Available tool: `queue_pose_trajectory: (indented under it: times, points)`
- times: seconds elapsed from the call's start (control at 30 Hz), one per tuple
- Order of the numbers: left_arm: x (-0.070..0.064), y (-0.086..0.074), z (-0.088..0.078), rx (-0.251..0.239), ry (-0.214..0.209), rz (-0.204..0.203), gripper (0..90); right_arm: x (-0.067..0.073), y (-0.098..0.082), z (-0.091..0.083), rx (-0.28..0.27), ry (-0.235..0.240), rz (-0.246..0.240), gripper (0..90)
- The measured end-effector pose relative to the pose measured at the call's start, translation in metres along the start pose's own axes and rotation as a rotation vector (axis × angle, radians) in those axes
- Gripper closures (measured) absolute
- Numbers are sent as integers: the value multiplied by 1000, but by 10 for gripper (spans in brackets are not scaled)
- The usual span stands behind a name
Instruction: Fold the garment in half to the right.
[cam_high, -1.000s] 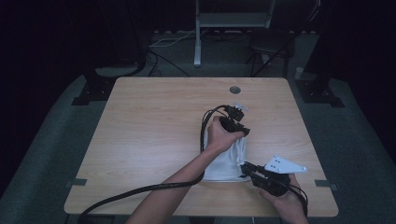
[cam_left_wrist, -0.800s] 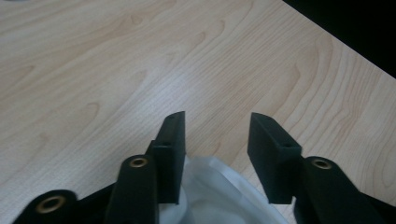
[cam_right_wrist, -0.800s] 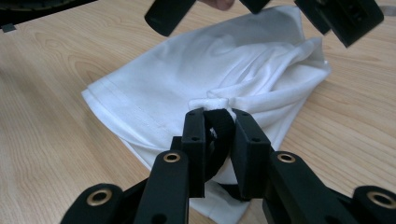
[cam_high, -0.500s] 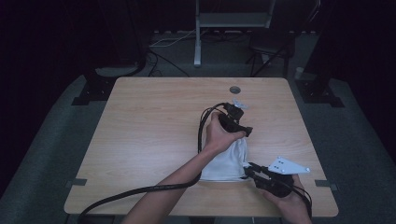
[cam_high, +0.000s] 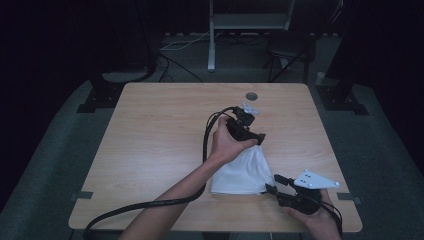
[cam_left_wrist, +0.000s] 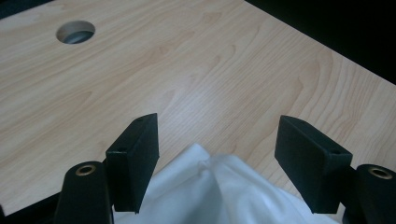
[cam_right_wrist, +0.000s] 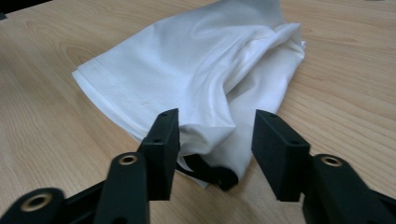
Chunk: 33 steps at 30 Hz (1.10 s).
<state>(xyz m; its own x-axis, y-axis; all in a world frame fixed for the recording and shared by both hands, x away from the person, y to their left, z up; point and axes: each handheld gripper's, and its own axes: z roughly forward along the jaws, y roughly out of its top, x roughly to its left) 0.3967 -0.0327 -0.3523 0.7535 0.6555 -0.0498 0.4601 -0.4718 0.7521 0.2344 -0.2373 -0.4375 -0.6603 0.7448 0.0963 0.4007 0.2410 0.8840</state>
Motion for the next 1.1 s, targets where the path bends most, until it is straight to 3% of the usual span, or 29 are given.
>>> queue_pose_trajectory:
  times: [0.37, 0.43, 0.5, 1.1]
  points:
    - [13, -13, -21, -33, 20, -3, 277, -2, 0, -1, -7, 1, 21, 321]
    - [16, -16, -24, -31, 30, -18, 213, -2, 1, 0, -18, -1, 21, 295]
    - [19, -20, -28, -38, 32, -19, 213, -2, 1, 0, -19, 0, 26, 273]
    - [43, -66, -66, -120, 42, -37, 213, -6, 6, 2, -53, -17, 67, 200]
